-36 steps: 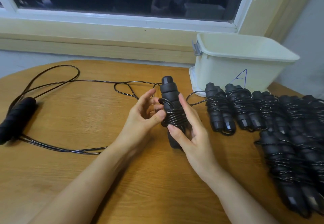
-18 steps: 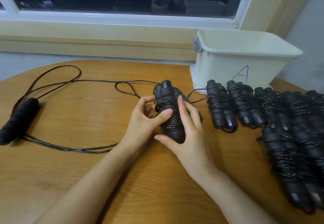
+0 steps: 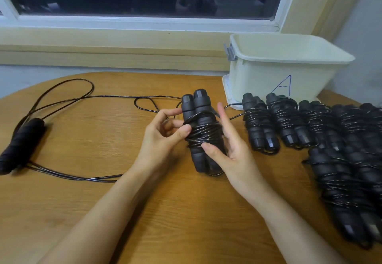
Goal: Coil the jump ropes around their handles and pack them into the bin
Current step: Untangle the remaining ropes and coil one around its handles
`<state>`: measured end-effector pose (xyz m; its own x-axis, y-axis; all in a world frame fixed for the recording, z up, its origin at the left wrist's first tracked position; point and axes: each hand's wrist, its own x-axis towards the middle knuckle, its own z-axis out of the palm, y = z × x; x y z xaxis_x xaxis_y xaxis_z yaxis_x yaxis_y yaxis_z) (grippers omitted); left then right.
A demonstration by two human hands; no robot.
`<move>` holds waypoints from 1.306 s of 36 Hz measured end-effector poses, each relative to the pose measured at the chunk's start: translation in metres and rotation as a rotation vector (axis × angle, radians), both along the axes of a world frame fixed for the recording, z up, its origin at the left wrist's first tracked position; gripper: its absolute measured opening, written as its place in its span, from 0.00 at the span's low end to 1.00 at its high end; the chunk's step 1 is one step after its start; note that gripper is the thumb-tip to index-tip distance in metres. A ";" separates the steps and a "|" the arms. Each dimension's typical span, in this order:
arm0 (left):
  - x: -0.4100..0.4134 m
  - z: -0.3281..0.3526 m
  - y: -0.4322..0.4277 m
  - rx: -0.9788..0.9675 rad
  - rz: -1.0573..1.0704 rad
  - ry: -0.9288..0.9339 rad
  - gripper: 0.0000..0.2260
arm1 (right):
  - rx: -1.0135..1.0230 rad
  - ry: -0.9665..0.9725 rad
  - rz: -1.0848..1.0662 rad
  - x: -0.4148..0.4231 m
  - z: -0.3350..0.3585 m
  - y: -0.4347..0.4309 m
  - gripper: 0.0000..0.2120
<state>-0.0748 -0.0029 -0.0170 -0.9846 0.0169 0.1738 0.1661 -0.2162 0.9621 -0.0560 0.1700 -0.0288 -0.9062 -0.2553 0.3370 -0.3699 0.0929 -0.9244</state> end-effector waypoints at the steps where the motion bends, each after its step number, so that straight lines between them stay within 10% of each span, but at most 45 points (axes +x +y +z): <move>1: 0.000 0.000 0.000 0.013 -0.007 -0.008 0.19 | -0.017 -0.006 0.006 0.000 0.001 0.001 0.36; 13: 0.004 0.009 0.000 -0.003 -0.035 -0.098 0.21 | -0.061 -0.096 0.031 -0.001 0.007 0.003 0.30; 30: 0.008 0.014 0.005 -0.234 0.107 0.053 0.23 | 0.347 0.273 -0.276 -0.002 -0.006 -0.004 0.23; 47: 0.010 0.009 0.009 -0.367 0.134 0.192 0.23 | 0.637 0.270 -0.503 0.001 -0.006 -0.006 0.47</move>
<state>-0.0644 0.0060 -0.0076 -0.9327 -0.0136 0.3603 0.3529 0.1704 0.9200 -0.0553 0.1637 -0.0348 -0.8716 -0.0581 0.4867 -0.3453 0.7774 -0.5257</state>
